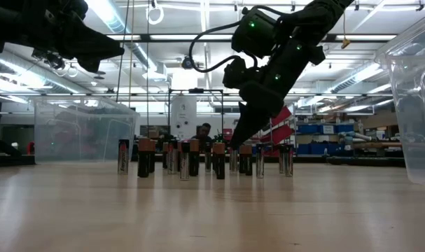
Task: Sort batteries
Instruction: Put the black and silver battery into the bottom transparent bin
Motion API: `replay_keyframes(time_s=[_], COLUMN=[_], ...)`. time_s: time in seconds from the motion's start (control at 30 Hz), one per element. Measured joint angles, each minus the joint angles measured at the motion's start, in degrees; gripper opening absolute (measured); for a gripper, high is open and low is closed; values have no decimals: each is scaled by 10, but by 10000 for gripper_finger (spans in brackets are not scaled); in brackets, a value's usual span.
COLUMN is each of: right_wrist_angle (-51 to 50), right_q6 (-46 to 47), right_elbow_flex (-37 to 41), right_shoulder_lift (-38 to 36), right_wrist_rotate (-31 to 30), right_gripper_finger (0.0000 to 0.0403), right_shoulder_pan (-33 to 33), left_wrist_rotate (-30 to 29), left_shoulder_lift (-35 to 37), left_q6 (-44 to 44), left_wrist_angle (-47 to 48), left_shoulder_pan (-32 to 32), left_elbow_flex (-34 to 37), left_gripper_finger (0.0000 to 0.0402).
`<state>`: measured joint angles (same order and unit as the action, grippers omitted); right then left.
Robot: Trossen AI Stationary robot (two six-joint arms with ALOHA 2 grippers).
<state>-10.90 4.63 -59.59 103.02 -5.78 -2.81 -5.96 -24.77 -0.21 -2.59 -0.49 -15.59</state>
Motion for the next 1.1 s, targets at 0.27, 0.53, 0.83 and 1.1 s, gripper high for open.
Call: replay_keyframes(time_s=[0.27, 0.53, 0.83, 1.1], right_wrist_angle=[0, 0, -3, -104], right_q6=[-3, -8, -16, -23], right_elbow_flex=[0, 0, -4, -73], right_shoulder_lift=[0, 0, -1, -6], right_wrist_rotate=[2, 5, 2, -1], right_gripper_finger=[68, 46, 44, 44], right_shoulder_pan=[0, 1, 1, 0], left_wrist_rotate=[0, 0, 0, 0], left_shoulder_lift=[0, 0, 0, 0], left_q6=[0, 0, 0, 11], left_wrist_angle=[0, 0, -2, -10], left_shoulder_pan=[0, 0, 0, 0], left_elbow_flex=[0, 0, 0, 0], left_gripper_finger=[106, 106, 106, 106])
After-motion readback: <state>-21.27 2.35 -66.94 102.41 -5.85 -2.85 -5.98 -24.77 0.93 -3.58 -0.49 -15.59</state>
